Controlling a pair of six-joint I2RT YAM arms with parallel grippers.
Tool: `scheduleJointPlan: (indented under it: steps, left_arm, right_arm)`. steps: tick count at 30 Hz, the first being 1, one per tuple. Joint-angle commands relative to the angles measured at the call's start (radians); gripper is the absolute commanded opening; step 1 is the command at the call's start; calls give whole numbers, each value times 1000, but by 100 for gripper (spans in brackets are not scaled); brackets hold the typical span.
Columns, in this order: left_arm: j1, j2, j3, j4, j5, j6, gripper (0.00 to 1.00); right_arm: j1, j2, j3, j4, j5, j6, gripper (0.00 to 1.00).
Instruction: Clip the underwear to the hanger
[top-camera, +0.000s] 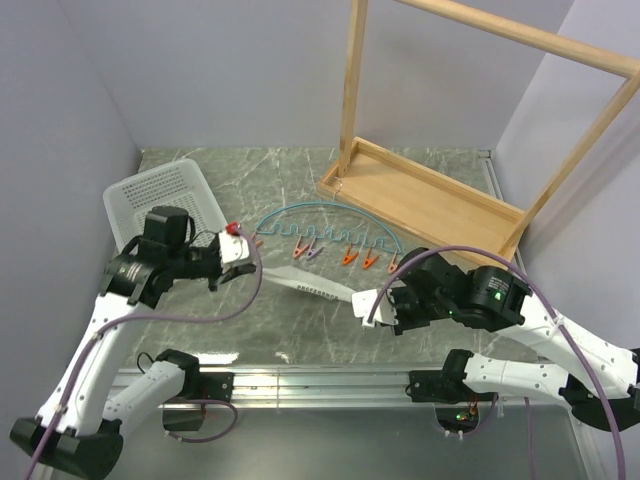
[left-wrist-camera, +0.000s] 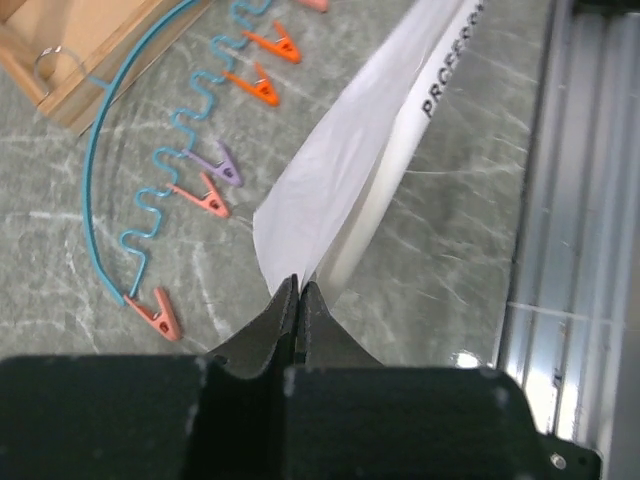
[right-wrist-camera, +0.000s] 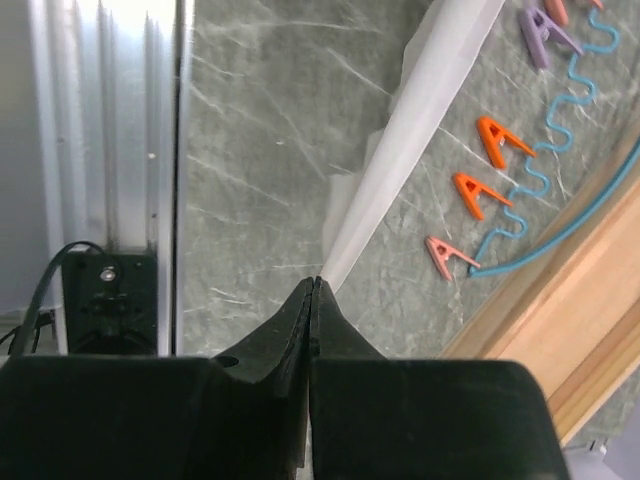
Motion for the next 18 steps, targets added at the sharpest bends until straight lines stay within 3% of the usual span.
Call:
scheduleJointPlan:
  steps: [1,9,14,18]
  left_arm:
    - [1,-97,8,-177,105,161,0]
    - [0,-150,6,-297,115,223,0]
    - [-12,26,-38,-95,20,20,0]
    - [-26,259,-49,34,-65,-67,0]
  right_arm:
    - [48,-25,64,-59,-48,-12,0]
    - [112,-19,100,-36,-87,-2,0]
    - [69,-30,-131,88,-30,-134,0]
    - [-113,71,-247,232,-77,-252,0]
